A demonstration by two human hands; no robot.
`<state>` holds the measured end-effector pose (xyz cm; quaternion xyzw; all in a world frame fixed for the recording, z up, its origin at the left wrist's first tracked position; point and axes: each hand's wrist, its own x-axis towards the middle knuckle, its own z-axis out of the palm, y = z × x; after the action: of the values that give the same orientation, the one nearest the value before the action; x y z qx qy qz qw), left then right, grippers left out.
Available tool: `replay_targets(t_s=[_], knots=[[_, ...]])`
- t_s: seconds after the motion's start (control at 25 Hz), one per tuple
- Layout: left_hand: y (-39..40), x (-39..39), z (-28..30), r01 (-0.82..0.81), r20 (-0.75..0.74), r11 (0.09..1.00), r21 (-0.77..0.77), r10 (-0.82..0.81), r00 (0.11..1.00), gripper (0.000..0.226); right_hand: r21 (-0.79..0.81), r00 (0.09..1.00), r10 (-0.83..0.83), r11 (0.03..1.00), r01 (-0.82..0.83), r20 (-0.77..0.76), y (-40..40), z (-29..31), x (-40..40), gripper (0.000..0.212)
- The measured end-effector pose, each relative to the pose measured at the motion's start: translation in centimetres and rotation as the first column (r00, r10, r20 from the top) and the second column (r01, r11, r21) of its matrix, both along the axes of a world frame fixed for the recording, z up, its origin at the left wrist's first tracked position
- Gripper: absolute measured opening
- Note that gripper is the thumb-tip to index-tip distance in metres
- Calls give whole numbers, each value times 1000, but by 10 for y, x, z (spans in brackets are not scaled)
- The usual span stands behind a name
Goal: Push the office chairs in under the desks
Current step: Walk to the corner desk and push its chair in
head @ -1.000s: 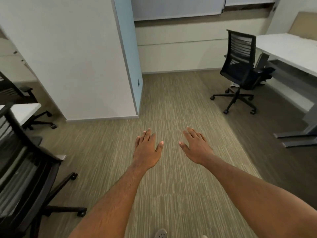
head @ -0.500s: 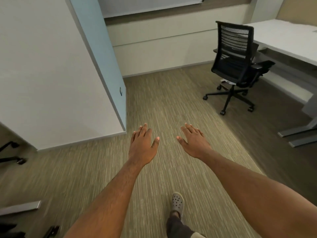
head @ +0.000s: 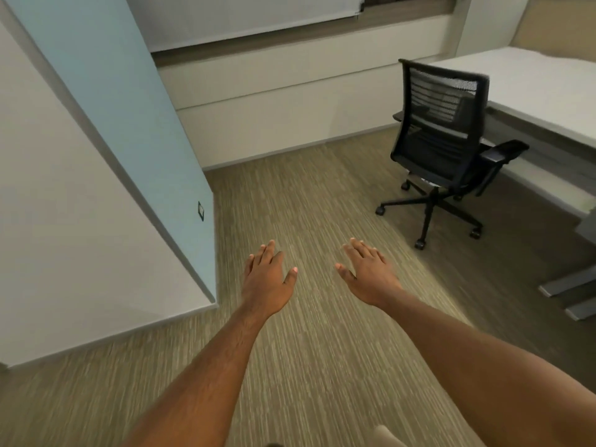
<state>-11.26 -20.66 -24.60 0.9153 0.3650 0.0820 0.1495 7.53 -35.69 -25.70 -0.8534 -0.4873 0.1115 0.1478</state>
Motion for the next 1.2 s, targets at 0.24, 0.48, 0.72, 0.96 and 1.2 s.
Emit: replay_targets(t_s=[0.24,0.48,0.72,0.96,1.2], knots=[[119,113,-4,82,40,996,-19,-81,996,67,15,995,-100,995,100,15,96,-8,98,68],[250,254,10,219,64,975,39,-221,973,79,83,956,-291,955,286,43,202,6,221,67],[343,396,23,381,33,923,59,-384,923,66,150,873,-488,864,480,19,252,23,318,66],[378,535,5,514,80,857,45,-516,853,65,177,754,-657,743,645,9,264,21,433,66],[406,694,-2,618,35,786,17,-618,785,66,241,630,-776,611,754,-4,276,38,572,65]])
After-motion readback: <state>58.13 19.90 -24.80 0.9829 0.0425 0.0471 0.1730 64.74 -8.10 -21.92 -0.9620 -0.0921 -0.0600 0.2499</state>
